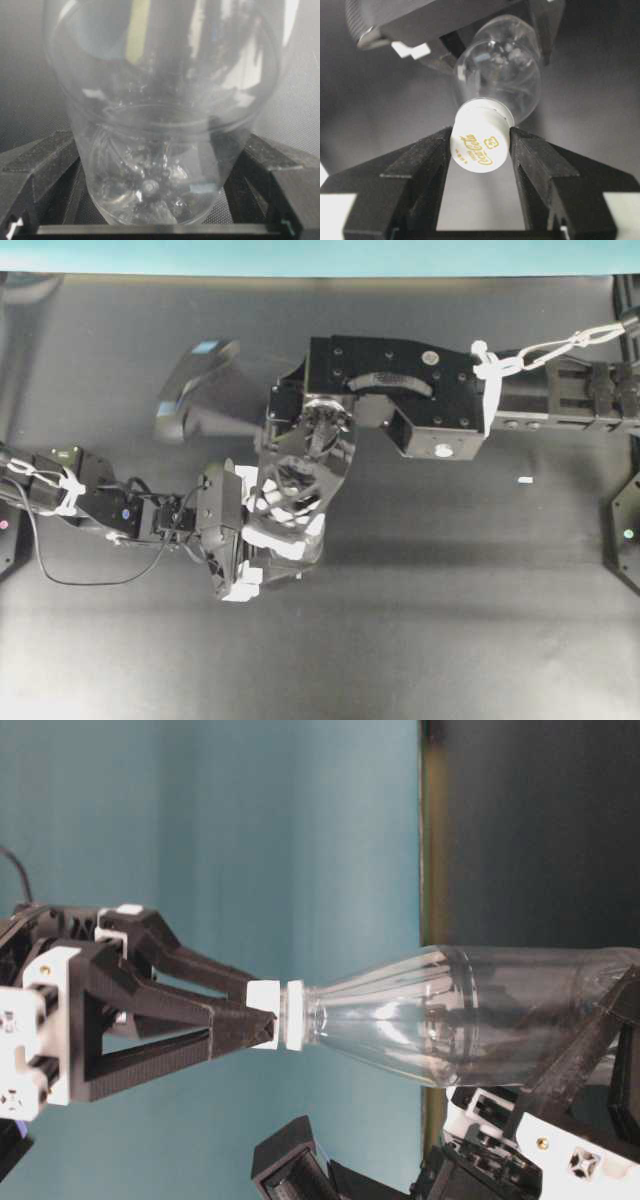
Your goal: Open the bottle cap by holding the bottle with the left arm and twisting the cap with the right arm.
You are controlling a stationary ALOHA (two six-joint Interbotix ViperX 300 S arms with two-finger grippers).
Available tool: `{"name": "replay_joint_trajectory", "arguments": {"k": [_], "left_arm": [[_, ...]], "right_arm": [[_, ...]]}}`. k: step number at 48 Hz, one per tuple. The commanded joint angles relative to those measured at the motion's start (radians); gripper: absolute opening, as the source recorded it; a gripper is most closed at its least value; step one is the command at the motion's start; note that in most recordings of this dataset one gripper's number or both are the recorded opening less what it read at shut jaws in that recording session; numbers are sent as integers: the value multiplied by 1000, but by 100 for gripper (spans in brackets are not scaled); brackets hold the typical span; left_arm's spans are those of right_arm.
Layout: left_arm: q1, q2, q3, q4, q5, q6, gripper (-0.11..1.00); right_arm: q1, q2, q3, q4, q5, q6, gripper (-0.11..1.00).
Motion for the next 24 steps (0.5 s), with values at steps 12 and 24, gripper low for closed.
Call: {"name": "replay_joint_trajectory", "arguments": {"k": [12, 24], "left_arm": [[-9, 2, 2, 3, 5, -3, 88], [-14, 2, 9, 3, 6, 2, 88]], "right_arm": [[18, 5, -28, 11, 17, -400, 36], [25, 5, -28, 11, 20, -661, 36]]}}
